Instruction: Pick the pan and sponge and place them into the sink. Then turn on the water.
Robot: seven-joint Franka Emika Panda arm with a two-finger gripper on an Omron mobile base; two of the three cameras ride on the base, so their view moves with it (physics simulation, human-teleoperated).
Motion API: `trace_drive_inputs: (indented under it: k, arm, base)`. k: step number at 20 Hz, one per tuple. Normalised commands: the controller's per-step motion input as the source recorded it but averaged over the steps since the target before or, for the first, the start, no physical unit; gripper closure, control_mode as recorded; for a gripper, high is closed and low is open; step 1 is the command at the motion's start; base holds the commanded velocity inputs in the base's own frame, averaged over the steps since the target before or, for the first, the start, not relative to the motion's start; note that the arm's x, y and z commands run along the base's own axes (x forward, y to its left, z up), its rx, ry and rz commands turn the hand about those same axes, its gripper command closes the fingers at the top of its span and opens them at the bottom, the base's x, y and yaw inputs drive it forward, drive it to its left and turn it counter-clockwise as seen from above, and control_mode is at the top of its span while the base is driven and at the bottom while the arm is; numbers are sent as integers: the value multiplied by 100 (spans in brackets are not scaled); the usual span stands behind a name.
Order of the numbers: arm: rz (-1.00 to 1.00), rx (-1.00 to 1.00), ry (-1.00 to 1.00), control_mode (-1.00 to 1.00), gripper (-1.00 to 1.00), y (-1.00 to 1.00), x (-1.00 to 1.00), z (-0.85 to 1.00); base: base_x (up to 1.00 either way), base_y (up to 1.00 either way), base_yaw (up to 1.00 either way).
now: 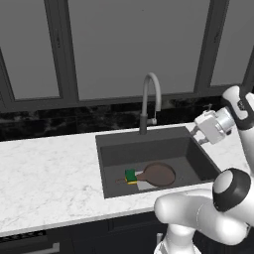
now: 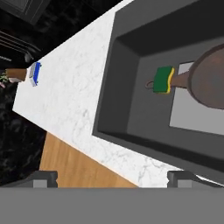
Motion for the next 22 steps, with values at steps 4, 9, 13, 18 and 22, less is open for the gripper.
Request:
trace_drive_inputs:
  k: [4, 9, 13, 18, 22]
  arm:
    - [0, 1, 0, -100, -100, 0, 11, -10]
    - [0, -7, 0, -100, -100, 0, 3, -12]
    - [-8, 0, -5, -100, -100, 0, 32, -21]
    - [-15, 3, -18, -100, -100, 0, 40, -5]
    - [-19, 3, -9, -100, -100, 0, 43, 0]
  base:
    - [0, 0, 0]
    - [0, 0, 0]
    - [0, 0, 0]
    - [0, 0, 0]
    - [0, 0, 0]
